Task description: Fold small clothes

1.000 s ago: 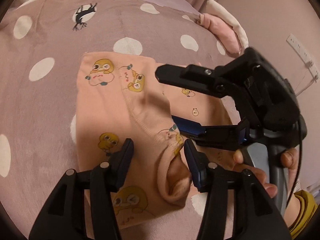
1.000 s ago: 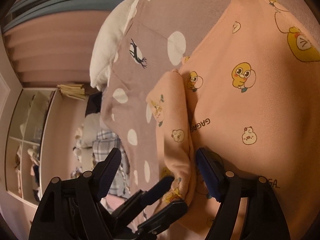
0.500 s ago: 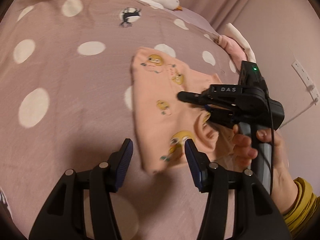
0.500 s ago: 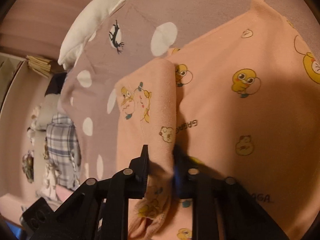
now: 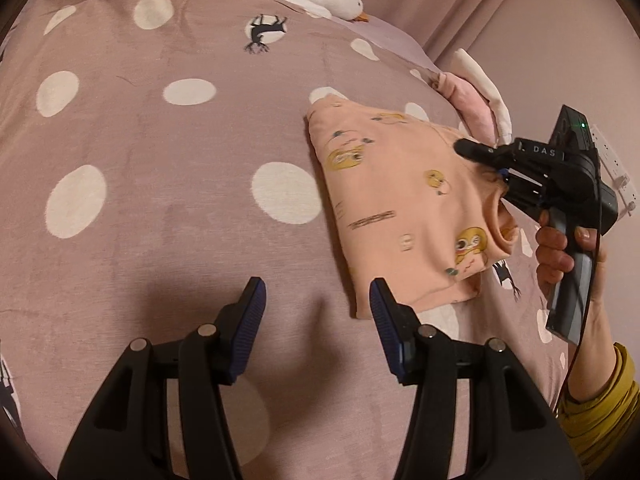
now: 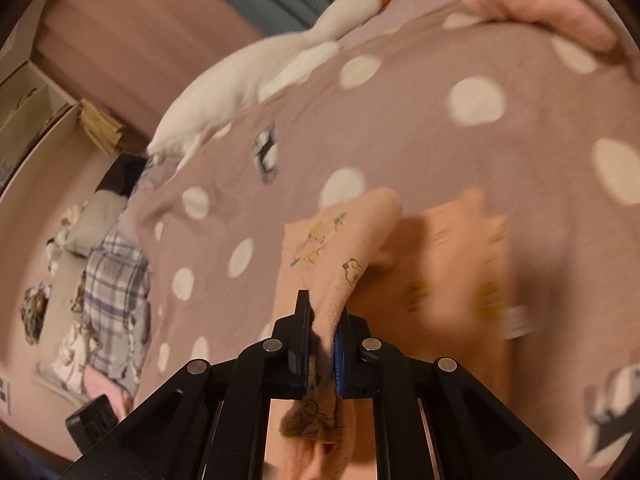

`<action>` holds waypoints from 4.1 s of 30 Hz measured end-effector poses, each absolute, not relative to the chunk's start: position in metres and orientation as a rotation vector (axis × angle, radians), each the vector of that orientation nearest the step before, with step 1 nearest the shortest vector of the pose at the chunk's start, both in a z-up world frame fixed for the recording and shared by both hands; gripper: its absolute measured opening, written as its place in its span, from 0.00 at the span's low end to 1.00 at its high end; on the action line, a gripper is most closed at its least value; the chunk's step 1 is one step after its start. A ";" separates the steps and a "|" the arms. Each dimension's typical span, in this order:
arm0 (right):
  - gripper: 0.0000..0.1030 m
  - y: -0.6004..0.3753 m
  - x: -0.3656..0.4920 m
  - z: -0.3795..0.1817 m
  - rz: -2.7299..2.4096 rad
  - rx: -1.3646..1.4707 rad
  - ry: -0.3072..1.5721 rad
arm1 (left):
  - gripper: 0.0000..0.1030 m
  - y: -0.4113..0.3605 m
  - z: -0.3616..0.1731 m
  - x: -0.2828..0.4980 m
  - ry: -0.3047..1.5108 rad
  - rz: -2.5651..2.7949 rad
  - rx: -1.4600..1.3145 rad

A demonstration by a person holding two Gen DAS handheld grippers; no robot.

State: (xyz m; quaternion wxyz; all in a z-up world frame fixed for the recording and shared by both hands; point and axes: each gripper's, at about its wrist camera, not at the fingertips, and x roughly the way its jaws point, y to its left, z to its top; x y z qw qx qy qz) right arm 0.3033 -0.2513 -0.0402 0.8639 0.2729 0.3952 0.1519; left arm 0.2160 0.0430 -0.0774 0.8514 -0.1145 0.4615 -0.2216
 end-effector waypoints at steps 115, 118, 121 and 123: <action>0.25 -0.233 0.208 -0.097 0.315 0.303 0.864 | 0.45 -0.050 -0.109 0.238 0.999 -0.445 0.011; 0.28 -0.239 0.203 -0.096 0.333 0.339 0.866 | 0.60 -0.043 -0.106 0.235 1.012 -0.452 -0.021; 0.45 -0.247 0.197 -0.093 0.360 0.392 0.858 | 0.62 -0.038 -0.105 0.236 1.027 -0.470 -0.053; 0.57 -0.255 0.194 -0.093 0.357 0.425 0.845 | 0.64 -0.035 -0.105 0.238 1.039 -0.490 -0.074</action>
